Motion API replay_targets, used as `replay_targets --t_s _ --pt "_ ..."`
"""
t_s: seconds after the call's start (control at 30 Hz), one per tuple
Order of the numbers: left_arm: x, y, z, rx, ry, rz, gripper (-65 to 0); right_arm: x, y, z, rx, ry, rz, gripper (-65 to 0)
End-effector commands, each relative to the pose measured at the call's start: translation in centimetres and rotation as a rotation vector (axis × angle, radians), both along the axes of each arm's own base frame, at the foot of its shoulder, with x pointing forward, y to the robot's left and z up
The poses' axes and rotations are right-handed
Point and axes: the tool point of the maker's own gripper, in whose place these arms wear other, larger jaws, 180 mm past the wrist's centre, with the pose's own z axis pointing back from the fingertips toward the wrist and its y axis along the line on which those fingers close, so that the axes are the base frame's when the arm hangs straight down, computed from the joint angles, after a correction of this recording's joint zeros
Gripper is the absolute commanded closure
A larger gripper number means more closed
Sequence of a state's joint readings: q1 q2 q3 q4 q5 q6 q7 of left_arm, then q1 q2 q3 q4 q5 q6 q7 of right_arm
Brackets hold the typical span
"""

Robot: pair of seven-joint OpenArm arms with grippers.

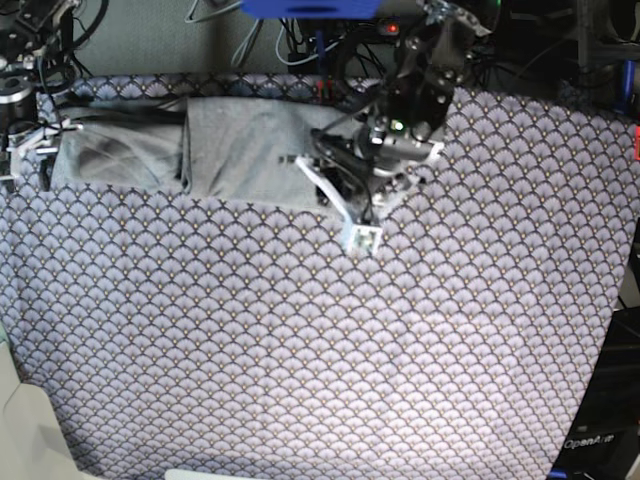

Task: Fold the T-shirt properly
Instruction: 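Fold the held strip end over toward the right gripper and release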

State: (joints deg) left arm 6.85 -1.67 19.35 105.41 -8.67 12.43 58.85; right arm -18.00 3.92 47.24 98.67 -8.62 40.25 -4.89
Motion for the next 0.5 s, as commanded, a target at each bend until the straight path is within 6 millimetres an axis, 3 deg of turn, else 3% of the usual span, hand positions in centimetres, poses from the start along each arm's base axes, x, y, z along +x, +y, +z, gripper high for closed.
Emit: replay_targets --t_s 0.0,0.17,0.3,0.47 --pt "1.0 0.3 1.0 -0.010 -0.051 0.017 -2.2 0.2 -0.2 1.4 -0.021 -0.035 0.006 -35.9" --pt "0.8 1.8 -0.4 0.012 -0.014 0.053 0.0 -1.3 -1.6 -0.5 0.005 0.106 -0.042 -35.9" --pt "0.6 2.0 -1.2 0.023 0.010 0.057 0.0 -2.3 -2.6 -0.7 0.093 0.171 -0.100 -36.0" --pt "0.7 2.0 -1.2 0.022 0.007 0.057 0.0 -3.5 -3.5 -1.2 0.195 0.306 -0.123 -41.3"
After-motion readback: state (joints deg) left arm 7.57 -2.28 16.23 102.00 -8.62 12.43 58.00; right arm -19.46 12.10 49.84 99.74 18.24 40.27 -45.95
